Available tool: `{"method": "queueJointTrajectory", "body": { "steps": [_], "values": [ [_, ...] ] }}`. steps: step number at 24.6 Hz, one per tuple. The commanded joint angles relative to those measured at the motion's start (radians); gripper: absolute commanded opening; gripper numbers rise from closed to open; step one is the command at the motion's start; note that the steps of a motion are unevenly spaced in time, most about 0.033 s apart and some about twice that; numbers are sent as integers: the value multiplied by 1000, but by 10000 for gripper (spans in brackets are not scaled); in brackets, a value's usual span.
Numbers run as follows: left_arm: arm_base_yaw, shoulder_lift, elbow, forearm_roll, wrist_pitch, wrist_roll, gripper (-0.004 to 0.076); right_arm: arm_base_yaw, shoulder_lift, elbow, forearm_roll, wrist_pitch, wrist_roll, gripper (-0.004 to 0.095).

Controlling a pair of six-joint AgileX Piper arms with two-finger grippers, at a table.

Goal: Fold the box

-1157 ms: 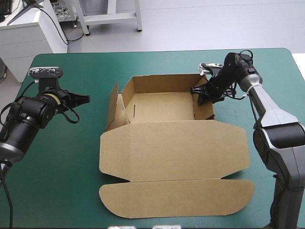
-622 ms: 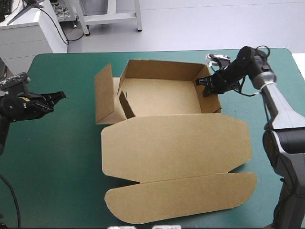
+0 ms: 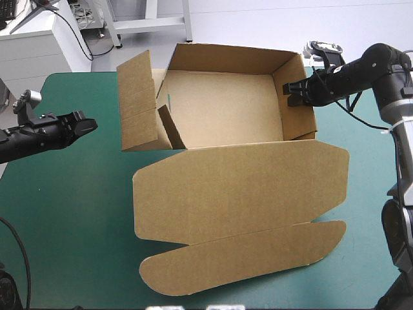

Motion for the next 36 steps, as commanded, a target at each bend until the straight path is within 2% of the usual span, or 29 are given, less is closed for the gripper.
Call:
{"method": "queueJointTrajectory", "body": {
  "steps": [1,3,6,12,14,18,24,29,32,36],
  "values": [
    [-21,-29,-27,-134,83,93,-4,22,-51,-28,65,6,-15,-17],
    [-38,-29,-27,-165,129,161,22,43,-51,-28,40,6,-17,-17],
    [-59,-29,-27,-173,182,194,114,64,-49,-28,36,-1,-17,-18],
    [-103,-29,-27,-211,198,192,403,96,-16,-28,38,-8,-5,-17],
    [-111,-31,-27,-236,206,192,459,107,-5,-28,33,-11,-3,-17],
    [-111,-31,-27,-286,283,192,465,129,18,-28,-6,-21,30,-18],
    [-117,-47,-27,-282,283,165,460,174,72,-28,33,-59,74,-17],
    [-188,-65,-27,-264,283,165,460,262,97,-28,29,-157,103,-17],
    [-198,-72,-27,-224,283,165,460,293,109,-28,-2,-182,113,-17],
    [-198,-84,-27,-174,278,165,459,350,138,-28,-122,-216,171,-17]
  ]
}}
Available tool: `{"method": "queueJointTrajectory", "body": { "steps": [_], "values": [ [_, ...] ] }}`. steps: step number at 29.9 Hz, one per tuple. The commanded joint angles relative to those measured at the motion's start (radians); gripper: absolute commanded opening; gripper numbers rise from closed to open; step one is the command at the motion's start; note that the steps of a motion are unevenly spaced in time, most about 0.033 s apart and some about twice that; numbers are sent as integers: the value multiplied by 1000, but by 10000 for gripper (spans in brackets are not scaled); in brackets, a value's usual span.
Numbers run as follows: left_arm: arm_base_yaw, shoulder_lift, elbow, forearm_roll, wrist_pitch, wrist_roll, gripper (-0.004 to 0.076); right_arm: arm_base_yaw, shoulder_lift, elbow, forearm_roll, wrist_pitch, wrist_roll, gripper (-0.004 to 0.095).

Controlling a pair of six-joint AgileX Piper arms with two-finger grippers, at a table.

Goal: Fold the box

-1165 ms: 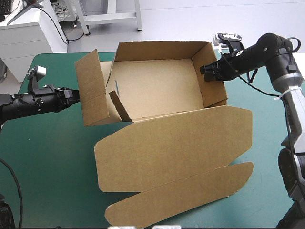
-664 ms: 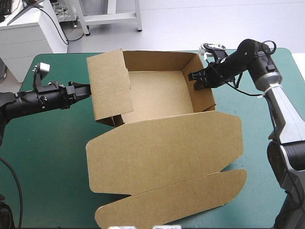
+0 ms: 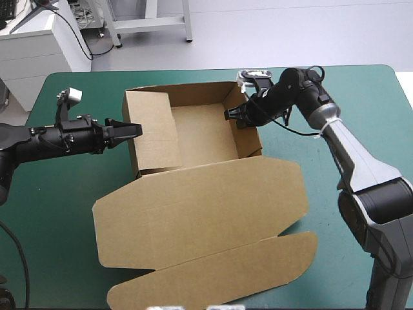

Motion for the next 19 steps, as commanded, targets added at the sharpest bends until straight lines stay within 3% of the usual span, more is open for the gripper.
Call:
{"method": "queueJointTrajectory", "body": {
  "steps": [1,4,13,19],
  "values": [
    [-10,-36,-27,-53,87,-3,459,38,-42,-28,10,-55,38,-17],
    [-12,-38,-27,22,87,-15,453,71,-36,-28,8,-90,48,-17],
    [-12,-38,-27,308,87,-259,420,173,-36,-28,6,-198,84,-17],
    [-56,-38,-27,464,61,-344,420,211,-40,-30,8,-209,109,-17]
  ]
}}
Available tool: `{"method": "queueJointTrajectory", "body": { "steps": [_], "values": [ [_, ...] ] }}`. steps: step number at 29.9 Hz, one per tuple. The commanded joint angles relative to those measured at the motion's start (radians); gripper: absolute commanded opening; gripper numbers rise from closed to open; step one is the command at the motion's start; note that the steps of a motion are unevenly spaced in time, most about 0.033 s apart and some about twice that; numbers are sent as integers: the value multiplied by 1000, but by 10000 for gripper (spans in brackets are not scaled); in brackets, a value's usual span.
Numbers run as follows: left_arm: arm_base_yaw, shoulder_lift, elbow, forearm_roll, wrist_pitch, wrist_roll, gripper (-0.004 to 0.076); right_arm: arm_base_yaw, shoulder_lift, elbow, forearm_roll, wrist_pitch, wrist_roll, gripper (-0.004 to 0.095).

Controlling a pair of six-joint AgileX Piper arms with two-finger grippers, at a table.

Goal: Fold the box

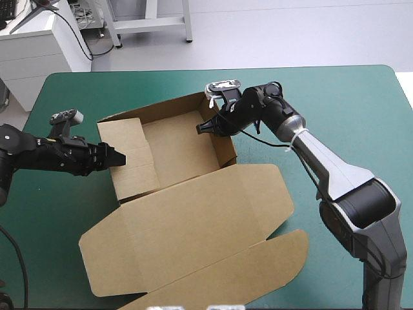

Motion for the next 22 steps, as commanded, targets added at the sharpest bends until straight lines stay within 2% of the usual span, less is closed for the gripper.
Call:
{"method": "queueJointTrajectory", "body": {
  "steps": [1,7,13,15,22],
  "values": [
    [-39,-26,-26,4,44,-84,420,28,-74,-38,140,-57,30,-17],
    [-92,-21,-26,188,-27,-264,420,28,-90,-47,140,-21,73,-17],
    [-100,-21,-26,98,-88,-298,410,28,-105,-47,113,45,73,-17],
    [-100,-21,-26,97,-95,-298,361,28,-105,-47,98,67,73,-17],
    [-100,-21,-26,113,-115,-291,89,28,-105,-47,101,71,73,-17]
  ]
}}
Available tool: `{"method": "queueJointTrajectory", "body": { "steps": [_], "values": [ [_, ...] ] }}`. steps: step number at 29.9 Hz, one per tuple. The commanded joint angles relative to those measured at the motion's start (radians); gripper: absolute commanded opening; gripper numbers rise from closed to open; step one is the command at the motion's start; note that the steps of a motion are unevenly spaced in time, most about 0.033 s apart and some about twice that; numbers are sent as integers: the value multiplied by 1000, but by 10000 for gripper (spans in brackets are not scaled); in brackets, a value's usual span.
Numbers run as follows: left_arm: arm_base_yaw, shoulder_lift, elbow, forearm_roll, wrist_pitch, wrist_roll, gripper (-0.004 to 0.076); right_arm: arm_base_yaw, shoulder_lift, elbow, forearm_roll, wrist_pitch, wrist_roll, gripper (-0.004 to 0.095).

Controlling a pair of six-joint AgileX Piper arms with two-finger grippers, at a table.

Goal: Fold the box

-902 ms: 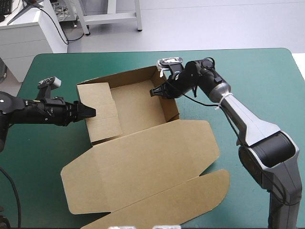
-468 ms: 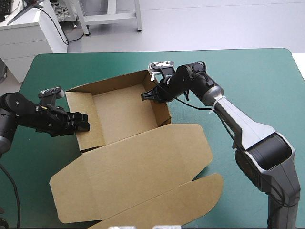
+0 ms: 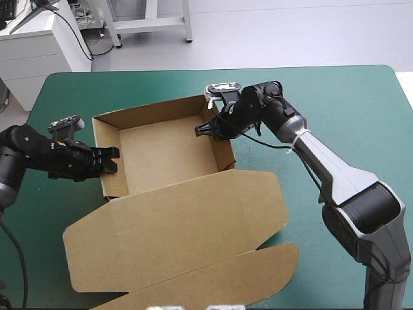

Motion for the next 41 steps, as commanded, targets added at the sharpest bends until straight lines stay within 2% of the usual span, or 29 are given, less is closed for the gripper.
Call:
{"method": "queueJointTrajectory", "body": {
  "steps": [1,2,6,12,19,21,30,36,41],
  "values": [
    [-11,-22,-26,-97,-58,8,39,8,-75,-38,117,-25,-6,-17],
    [-14,-22,-26,-73,-64,17,-7,8,-77,-38,114,-21,-6,-17],
    [-65,-22,-26,51,-110,7,-8,8,-94,-38,41,9,4,-17],
    [-178,14,-97,82,-198,-46,-8,8,-139,-38,-117,83,46,-17],
    [-348,170,-323,435,-42,-272,-8,8,-168,-38,-242,174,87,-18],
    [-388,216,-380,480,7,-290,-8,8,-168,-36,-260,189,95,-18],
    [-449,382,-593,476,111,-307,-8,-44,-168,-28,-230,223,99,-17],
    [-449,406,-626,477,79,-305,-8,-98,-168,-28,-186,223,98,-18],
    [-449,431,-627,476,100,-285,-8,-126,-168,-28,-155,223,96,-17]
  ]
}}
